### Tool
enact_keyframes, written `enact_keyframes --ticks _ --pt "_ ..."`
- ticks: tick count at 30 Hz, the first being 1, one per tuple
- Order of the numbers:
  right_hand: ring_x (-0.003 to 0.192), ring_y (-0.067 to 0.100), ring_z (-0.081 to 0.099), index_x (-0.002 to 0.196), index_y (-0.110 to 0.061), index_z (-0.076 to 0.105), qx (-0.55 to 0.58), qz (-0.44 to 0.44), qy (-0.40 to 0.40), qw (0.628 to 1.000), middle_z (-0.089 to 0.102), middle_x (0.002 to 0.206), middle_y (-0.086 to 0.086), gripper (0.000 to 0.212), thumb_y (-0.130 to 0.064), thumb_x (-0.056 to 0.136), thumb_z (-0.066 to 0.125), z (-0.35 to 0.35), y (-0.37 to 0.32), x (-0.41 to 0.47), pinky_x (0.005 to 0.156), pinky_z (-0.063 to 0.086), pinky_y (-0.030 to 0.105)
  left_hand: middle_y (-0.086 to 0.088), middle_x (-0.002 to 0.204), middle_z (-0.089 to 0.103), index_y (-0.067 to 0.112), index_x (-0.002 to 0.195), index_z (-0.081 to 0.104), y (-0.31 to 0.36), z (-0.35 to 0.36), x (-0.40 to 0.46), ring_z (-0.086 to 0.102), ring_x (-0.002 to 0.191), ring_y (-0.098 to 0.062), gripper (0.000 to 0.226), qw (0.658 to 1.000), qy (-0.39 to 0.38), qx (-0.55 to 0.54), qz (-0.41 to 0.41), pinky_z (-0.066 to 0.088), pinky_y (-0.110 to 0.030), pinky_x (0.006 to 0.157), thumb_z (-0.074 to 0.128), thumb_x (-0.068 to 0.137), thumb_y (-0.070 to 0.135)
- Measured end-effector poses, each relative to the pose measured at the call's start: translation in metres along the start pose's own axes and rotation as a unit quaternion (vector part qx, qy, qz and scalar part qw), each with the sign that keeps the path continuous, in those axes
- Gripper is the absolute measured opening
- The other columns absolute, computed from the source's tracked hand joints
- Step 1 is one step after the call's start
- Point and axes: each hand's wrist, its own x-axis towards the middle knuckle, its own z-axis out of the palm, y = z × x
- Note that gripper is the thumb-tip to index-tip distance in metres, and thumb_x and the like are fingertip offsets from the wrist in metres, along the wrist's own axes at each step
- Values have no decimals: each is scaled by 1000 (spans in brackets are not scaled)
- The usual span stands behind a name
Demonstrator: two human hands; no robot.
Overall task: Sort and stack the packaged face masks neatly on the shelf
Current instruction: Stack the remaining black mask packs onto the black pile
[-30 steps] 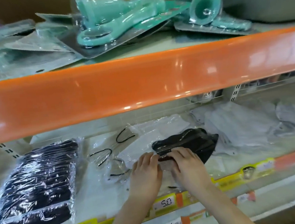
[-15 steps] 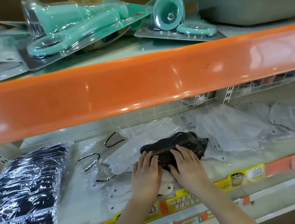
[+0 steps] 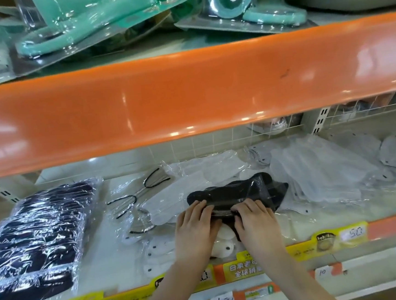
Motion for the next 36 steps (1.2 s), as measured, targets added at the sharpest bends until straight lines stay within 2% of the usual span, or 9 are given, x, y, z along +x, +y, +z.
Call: enact_keyframes --ticks 8,11,13,15,19,23,28,32,36 --pt "72 17 58 81 -21 67 80 -6 -12 997 58 79 -6 4 -23 84 69 -3 3 -3 63 52 32 2 94 72 17 90 74 -2 1 -1 69 89 -19 23 998 55 17 28 53 -34 76 54 84 28" --pt "70 16 56 79 -20 66 83 -16 3 996 58 77 -7 25 -32 89 47 -6 3 -3 62 50 30 3 90 71 17 88 73 -2 3 0 69 83 -19 19 997 74 19 32 52 -33 72 77 70 12" --pt "70 16 57 79 -19 66 83 -17 12 996 58 77 -6 28 -32 90 44 -9 1 -3 61 50 31 6 86 70 19 84 72 -1 0 0 68 80 -18 10 997 70 19 30 51 -32 69 65 77 19" --pt "70 17 57 80 -18 67 86 -18 24 996 59 78 -5 28 -31 90 44 -10 0 -3 62 50 30 7 81 68 20 79 69 -1 -3 3 66 75 -18 5 998 55 29 34 49 -32 64 67 75 22" --pt "73 18 60 87 -17 66 66 -52 13 996 59 87 -3 7 -19 84 60 -12 0 -4 63 49 32 3 68 63 17 69 67 3 -15 12 63 63 -21 34 996 7 73 45 48 -30 54 90 46 11" --pt "82 24 64 94 -13 68 1 -39 -17 999 63 98 3 35 -11 63 83 -15 -2 0 67 51 38 -2 71 64 12 72 66 0 -28 17 63 67 -25 33 990 64 83 94 48 -31 56 85 48 3" --pt "89 27 66 94 -12 70 30 -63 2 998 67 99 4 37 0 60 80 -19 -14 22 75 53 40 -4 78 65 10 78 64 -11 -41 17 62 74 -25 30 984 122 65 109 48 -32 61 77 56 -5" --pt "82 28 67 94 -10 70 74 -89 10 993 68 92 5 39 6 60 79 -22 -33 36 72 55 40 -2 87 67 11 84 67 -26 -49 16 65 79 -24 40 990 100 71 71 49 -32 65 84 50 -2" --pt "90 27 65 100 -10 68 108 -122 5 987 66 100 5 42 7 62 77 -18 -61 38 75 55 44 -1 89 70 12 89 71 -48 -62 11 67 79 -24 46 991 100 76 39 51 -32 66 82 47 -2"
